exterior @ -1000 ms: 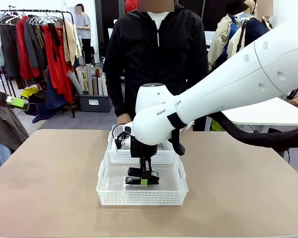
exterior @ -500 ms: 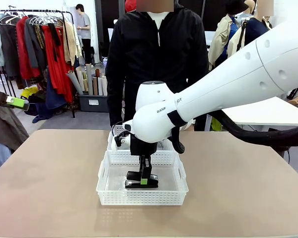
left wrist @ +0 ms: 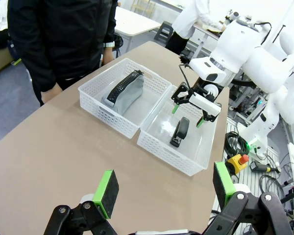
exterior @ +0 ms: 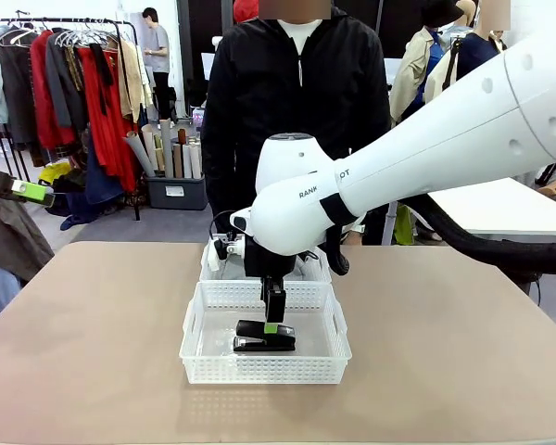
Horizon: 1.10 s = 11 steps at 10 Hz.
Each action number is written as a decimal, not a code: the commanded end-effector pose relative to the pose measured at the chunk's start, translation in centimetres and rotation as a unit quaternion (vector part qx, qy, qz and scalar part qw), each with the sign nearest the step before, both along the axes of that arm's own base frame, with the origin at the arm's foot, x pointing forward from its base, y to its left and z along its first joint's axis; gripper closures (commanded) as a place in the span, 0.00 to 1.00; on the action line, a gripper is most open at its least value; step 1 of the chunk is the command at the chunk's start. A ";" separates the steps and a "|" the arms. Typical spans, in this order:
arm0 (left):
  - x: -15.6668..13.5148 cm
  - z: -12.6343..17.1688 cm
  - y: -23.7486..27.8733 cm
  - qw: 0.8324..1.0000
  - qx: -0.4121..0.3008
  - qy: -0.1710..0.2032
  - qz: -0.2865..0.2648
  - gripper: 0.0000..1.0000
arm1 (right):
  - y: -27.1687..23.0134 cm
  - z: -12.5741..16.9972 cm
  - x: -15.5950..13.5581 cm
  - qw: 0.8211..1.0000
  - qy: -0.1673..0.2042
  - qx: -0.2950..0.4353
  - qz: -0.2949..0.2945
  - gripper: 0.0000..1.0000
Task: Distribute items into two baskets.
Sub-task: Place the picked Stapler into the Organizing basket as instructed by the person.
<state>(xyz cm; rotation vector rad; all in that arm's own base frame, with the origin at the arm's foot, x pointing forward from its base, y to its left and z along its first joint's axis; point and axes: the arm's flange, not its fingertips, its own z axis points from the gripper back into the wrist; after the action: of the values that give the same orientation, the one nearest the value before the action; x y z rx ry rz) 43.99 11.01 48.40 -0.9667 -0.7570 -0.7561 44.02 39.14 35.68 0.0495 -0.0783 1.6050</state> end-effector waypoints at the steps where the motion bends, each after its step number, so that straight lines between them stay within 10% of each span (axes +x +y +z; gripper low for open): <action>1: -0.1 0.2 0.0 1.000 0.000 0.000 0.001 0.00 | -0.9 0.4 -1.0 1.000 -0.003 0.010 -0.011 0.00; 11: -0.1 0.2 0.0 1.000 0.000 0.000 0.001 0.00 | -0.1 0.2 -0.2 1.000 -0.002 0.000 -0.001 0.00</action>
<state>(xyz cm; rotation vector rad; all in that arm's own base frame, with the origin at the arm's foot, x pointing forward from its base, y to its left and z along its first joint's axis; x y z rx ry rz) 43.99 11.01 48.40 -0.9667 -0.7570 -0.7561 43.88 39.01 35.65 0.0463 -0.0755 1.6039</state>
